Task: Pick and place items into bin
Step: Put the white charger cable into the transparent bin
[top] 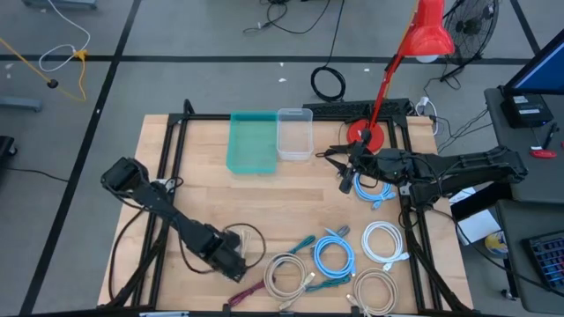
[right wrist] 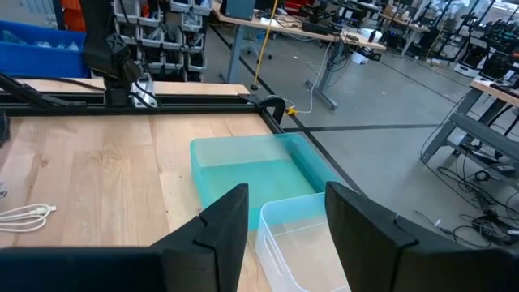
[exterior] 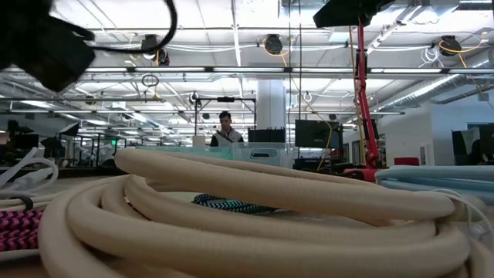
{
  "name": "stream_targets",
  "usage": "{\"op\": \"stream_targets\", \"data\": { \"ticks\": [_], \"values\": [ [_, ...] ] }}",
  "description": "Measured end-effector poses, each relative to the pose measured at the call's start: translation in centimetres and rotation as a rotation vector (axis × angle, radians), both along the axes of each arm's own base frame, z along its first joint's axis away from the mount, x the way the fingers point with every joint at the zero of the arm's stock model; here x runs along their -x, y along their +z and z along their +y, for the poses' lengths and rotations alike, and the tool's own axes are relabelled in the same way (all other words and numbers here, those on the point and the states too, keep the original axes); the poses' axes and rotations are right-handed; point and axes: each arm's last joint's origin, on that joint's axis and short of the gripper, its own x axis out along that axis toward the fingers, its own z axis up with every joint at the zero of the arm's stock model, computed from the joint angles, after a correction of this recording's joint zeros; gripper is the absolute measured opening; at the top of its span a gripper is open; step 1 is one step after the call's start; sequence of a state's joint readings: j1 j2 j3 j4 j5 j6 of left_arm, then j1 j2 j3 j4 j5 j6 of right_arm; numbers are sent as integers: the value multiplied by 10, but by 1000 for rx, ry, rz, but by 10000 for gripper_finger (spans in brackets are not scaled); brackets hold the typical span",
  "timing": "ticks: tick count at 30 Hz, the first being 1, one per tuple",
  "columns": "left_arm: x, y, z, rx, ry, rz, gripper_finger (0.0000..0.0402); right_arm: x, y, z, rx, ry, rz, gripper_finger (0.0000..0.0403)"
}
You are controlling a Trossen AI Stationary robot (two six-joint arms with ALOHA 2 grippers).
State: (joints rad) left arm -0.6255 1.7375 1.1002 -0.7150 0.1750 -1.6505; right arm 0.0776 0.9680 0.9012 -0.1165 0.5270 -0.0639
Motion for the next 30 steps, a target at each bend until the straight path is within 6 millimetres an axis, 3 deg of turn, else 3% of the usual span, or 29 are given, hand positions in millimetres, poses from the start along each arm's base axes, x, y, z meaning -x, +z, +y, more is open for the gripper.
{"op": "stream_targets", "data": {
  "ticks": [2,7,10,16,19,22,30],
  "values": [
    [-2,15,0,-67,-15,50,113,0,0,0,0,0,0,155],
    [-24,46,-17,-129,-35,-106,113,0,1,0,-1,0,-10,155],
    [-32,41,-24,-121,-43,-76,113,0,0,0,-1,0,-6,155],
    [-33,-3,-36,-24,-109,164,115,-1,-6,0,-7,-2,-10,155],
    [-37,-13,-34,-18,-135,192,131,-1,-5,0,-8,-2,-19,155],
    [-39,-13,-30,-42,-132,173,158,-1,-5,0,-8,-2,-21,155],
    [-33,13,-18,-134,-59,116,247,-2,-3,0,-2,-1,-39,155]
  ]
}}
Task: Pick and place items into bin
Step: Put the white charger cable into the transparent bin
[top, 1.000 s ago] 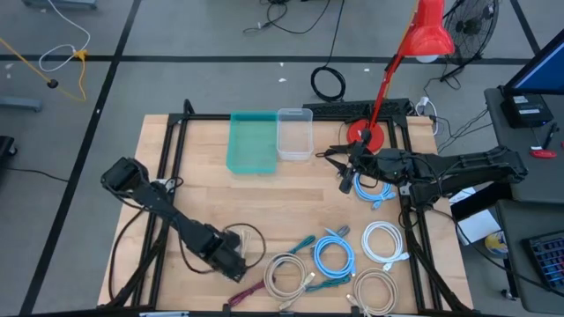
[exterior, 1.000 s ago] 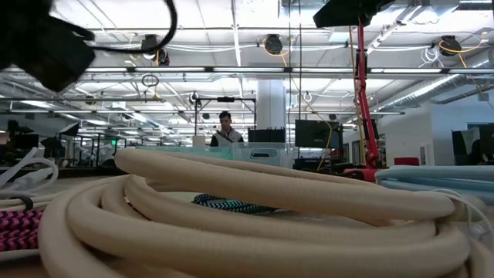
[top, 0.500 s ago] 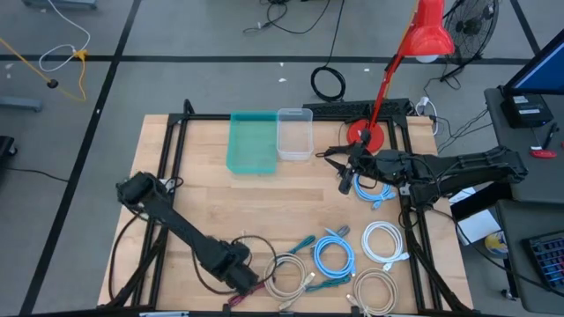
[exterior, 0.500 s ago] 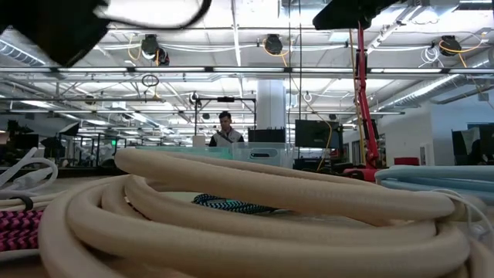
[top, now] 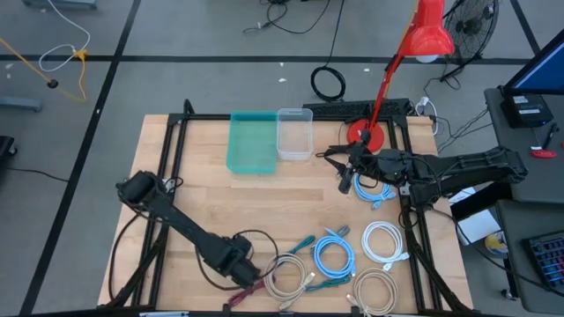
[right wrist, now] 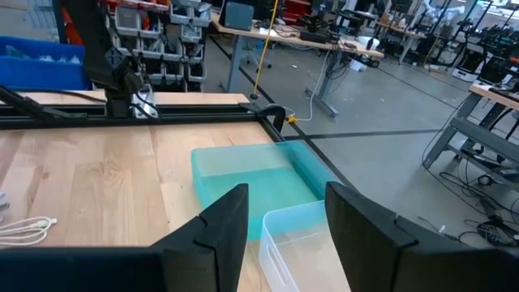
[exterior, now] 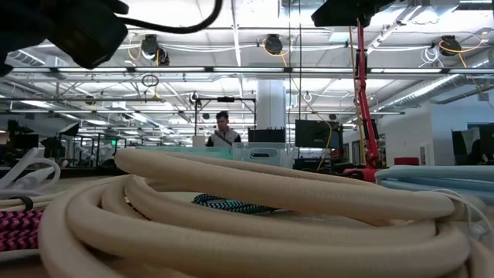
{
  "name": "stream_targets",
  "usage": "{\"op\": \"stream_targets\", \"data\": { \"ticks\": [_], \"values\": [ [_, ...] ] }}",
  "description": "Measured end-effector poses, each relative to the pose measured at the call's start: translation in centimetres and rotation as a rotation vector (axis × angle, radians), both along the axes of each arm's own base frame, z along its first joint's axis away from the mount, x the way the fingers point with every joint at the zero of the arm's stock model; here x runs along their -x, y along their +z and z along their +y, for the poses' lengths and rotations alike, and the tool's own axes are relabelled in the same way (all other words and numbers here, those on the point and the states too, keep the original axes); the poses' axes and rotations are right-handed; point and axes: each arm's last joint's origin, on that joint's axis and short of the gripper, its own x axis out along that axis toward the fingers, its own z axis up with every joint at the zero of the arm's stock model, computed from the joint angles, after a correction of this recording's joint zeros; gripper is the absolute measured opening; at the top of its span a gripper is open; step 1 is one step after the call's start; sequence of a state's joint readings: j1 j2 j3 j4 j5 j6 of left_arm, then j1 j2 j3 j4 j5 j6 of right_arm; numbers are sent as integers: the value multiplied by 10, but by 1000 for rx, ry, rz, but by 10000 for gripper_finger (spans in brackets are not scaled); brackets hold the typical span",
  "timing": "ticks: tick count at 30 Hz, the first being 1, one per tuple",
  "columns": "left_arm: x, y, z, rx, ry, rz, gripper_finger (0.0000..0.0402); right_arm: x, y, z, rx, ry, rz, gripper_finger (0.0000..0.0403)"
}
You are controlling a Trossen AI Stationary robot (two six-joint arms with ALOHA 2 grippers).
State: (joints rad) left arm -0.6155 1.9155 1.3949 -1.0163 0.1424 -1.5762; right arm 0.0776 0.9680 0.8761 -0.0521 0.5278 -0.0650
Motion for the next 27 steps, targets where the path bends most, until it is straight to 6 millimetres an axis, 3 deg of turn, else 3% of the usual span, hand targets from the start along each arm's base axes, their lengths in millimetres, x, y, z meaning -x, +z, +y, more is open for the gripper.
{"op": "stream_targets", "data": {
  "ticks": [8,14,27],
  "values": [
    [-3,1,8,-124,38,-58,284,0,0,0,0,0,1,155],
    [0,-4,11,-174,53,-59,269,0,0,0,-1,0,0,155],
    [17,-39,10,-129,86,-21,248,0,0,0,-1,0,0,155]
  ]
}}
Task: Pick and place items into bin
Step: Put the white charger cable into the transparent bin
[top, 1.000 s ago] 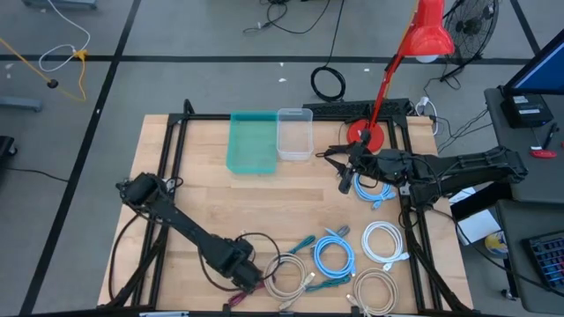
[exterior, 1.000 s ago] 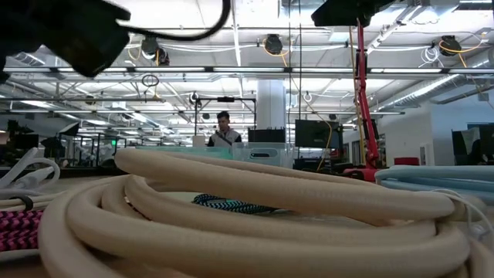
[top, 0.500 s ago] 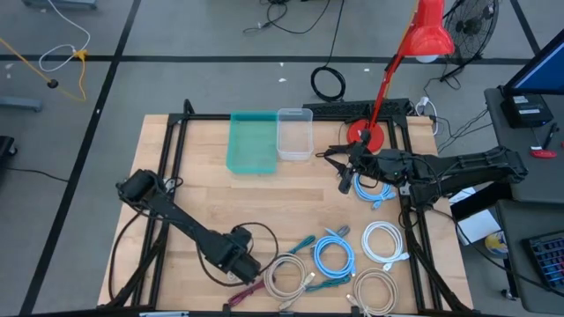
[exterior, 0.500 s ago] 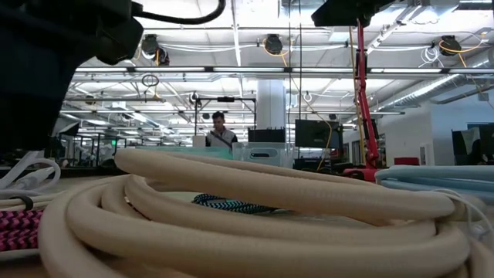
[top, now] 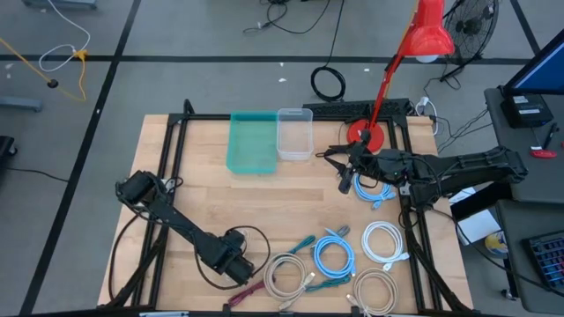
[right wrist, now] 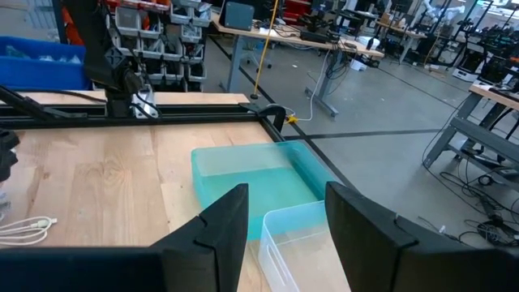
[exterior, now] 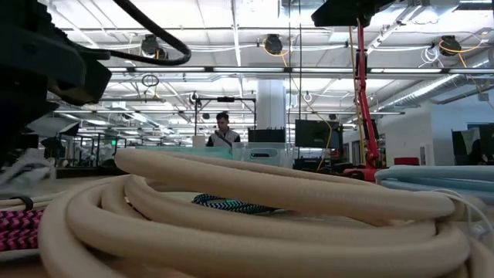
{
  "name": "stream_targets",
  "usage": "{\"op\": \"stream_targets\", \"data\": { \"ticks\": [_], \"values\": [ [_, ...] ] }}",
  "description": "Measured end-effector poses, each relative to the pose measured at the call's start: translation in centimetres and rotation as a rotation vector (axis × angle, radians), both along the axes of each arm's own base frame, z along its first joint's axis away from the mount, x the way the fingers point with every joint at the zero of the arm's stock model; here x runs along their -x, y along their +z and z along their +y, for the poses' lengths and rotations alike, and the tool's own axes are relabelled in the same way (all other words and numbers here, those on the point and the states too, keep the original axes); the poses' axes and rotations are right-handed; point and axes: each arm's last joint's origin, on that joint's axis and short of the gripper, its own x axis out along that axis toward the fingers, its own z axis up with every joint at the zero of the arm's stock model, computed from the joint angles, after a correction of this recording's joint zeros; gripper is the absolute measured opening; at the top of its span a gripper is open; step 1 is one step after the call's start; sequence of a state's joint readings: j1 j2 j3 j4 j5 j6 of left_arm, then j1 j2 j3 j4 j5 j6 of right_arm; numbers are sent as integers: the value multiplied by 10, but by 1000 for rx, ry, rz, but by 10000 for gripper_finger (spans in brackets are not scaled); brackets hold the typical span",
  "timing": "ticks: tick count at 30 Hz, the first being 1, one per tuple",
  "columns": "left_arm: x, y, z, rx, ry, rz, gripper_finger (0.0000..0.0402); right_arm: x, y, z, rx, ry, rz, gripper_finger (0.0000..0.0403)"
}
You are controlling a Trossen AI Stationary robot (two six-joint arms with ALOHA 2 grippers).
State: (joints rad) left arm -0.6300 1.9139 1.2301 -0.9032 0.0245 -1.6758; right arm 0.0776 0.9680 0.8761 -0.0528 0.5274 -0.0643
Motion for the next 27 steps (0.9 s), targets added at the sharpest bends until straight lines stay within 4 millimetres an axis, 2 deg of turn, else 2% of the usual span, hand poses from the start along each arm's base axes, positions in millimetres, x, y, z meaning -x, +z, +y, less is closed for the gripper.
{"op": "stream_targets", "data": {
  "ticks": [3,5,7,11,12,16,19,22,25,27],
  "values": [
    [0,0,0,-14,-3,-8,231,0,0,0,0,0,0,155],
    [0,0,1,-18,0,-6,205,0,0,0,0,0,0,155],
    [1,0,2,-23,3,1,163,0,0,0,0,0,0,155],
    [2,-1,2,-13,-13,12,45,0,0,0,0,0,0,155],
    [2,0,2,-12,-28,13,28,0,0,0,0,0,0,155],
    [10,9,11,-82,-55,45,23,0,0,0,-18,-1,-8,155],
    [16,39,26,-241,-72,-57,23,0,0,0,-38,-2,-18,155],
    [22,81,42,-484,-109,-341,23,-2,0,1,-50,30,-28,155],
    [30,123,53,-818,-193,-645,23,-7,0,2,-79,138,-48,155],
    [31,145,58,-1018,-233,-755,23,-12,-3,1,-95,213,-90,155]
  ]
}}
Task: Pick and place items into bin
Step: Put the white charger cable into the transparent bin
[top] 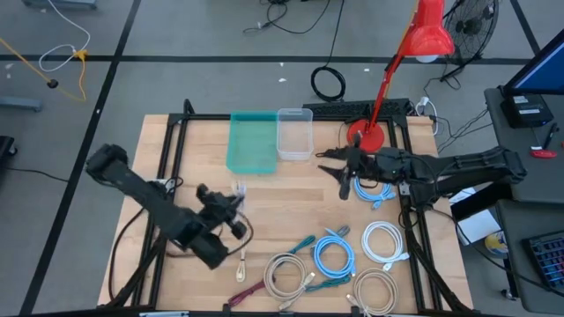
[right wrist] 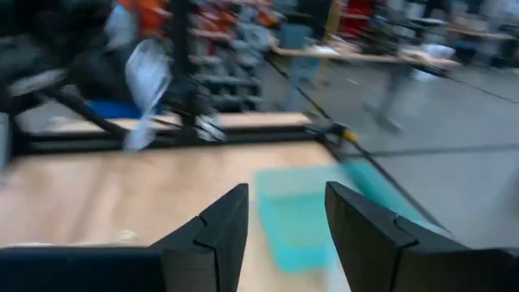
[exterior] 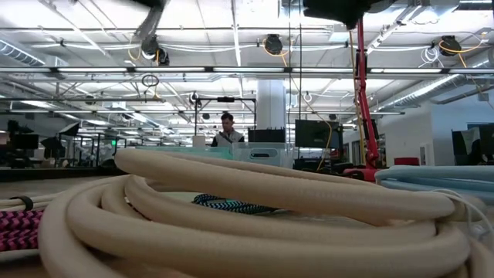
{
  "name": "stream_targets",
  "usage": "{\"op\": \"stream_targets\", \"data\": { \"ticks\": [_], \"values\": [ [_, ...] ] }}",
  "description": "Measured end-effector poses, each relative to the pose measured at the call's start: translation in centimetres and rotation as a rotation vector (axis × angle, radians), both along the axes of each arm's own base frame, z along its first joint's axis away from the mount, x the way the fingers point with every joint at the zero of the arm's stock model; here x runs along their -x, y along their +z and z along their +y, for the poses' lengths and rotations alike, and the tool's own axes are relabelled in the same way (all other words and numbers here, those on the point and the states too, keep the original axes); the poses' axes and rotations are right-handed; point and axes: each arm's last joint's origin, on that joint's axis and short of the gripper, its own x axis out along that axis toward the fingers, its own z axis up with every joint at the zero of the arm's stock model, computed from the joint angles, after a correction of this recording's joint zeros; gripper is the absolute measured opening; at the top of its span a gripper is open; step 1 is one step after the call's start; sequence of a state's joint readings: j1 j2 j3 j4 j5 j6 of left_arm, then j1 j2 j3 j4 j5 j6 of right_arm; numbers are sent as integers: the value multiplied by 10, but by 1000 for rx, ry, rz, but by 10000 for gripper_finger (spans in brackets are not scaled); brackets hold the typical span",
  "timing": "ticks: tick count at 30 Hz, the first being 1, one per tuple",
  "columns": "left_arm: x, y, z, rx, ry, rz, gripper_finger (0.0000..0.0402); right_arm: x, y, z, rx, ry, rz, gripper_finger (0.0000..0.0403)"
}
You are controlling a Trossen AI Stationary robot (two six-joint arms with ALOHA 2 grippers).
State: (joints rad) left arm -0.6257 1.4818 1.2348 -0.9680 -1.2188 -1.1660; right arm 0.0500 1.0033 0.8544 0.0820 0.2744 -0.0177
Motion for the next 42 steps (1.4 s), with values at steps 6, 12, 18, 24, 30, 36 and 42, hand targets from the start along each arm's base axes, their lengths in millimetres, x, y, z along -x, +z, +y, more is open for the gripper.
{"op": "stream_targets", "data": {
  "ticks": [6,12,18,24,30,36,42],
  "values": [
    [-35,36,43,-210,66,22,23,-18,-8,-4,-30,90,-173,155],
    [-87,44,74,-155,-453,40,22,-38,-21,-8,-166,180,-195,185],
    [-93,33,77,-250,-385,131,22,-57,-26,-1,-226,259,-110,243],
    [-96,39,69,-270,-510,72,22,-61,-25,11,-212,306,-141,282],
    [-96,36,69,-221,-566,63,22,-59,-22,28,-98,283,-160,287],
    [-97,32,70,-189,-625,58,22,-58,-19,39,-36,298,-194,279],
    [-98,34,70,-196,-629,45,22,-58,-19,39,-34,300,-187,266]
  ]
}}
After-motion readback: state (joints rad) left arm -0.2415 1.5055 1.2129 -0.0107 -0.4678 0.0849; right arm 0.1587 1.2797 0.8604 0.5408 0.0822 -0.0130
